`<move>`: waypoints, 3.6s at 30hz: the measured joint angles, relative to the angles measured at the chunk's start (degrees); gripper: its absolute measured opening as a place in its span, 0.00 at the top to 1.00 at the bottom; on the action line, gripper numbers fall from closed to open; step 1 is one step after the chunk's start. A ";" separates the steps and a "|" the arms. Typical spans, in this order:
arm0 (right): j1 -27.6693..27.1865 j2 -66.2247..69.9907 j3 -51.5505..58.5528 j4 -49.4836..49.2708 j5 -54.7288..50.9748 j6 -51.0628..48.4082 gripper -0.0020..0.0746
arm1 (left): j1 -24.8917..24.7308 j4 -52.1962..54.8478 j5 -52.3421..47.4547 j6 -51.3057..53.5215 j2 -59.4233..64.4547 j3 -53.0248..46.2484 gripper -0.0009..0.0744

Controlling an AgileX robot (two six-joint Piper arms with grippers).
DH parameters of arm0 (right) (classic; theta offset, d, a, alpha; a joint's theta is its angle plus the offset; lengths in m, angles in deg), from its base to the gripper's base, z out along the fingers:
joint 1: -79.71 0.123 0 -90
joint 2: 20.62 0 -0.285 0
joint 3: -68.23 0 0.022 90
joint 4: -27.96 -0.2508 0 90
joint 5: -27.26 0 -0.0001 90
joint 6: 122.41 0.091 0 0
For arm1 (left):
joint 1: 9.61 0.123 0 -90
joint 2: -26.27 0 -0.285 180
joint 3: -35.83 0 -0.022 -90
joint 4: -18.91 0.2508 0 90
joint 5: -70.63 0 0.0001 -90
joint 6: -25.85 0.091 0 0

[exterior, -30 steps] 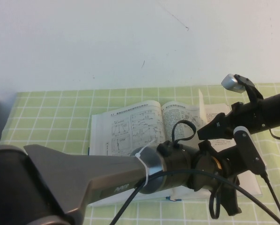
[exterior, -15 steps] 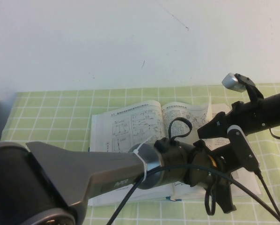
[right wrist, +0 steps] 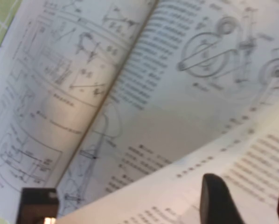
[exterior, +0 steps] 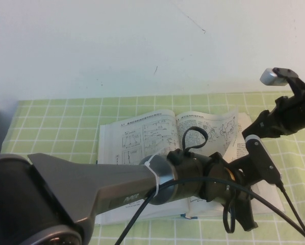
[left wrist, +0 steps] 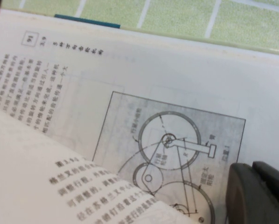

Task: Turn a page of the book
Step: Open the closed book

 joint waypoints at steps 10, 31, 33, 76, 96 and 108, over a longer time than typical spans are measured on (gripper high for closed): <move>-3.08 0.12 -1.09 1.47 -1.50 1.14 0.61 | 0.35 -0.43 -0.14 -0.34 0.00 0.10 0.99; -2.86 10.82 -1.33 -16.04 3.26 -7.58 0.98 | 0.35 -0.56 -0.27 -0.56 0.00 0.12 0.99; -2.86 11.96 -1.33 -16.18 3.35 -7.58 0.98 | 0.35 -0.56 -0.27 -0.56 0.00 0.12 0.99; -2.86 12.57 -1.51 -17.05 3.02 -7.04 0.98 | 1.48 62.87 -33.34 -69.78 -8.67 -0.08 0.99; -2.86 12.07 -1.51 -15.52 -1.32 -7.34 0.98 | 3.35 50.69 -37.40 -69.17 -16.52 -9.24 0.99; -2.86 0.12 -1.51 -14.17 -1.99 -9.71 0.98 | 9.10 53.23 -24.10 -77.55 -27.28 -21.65 0.99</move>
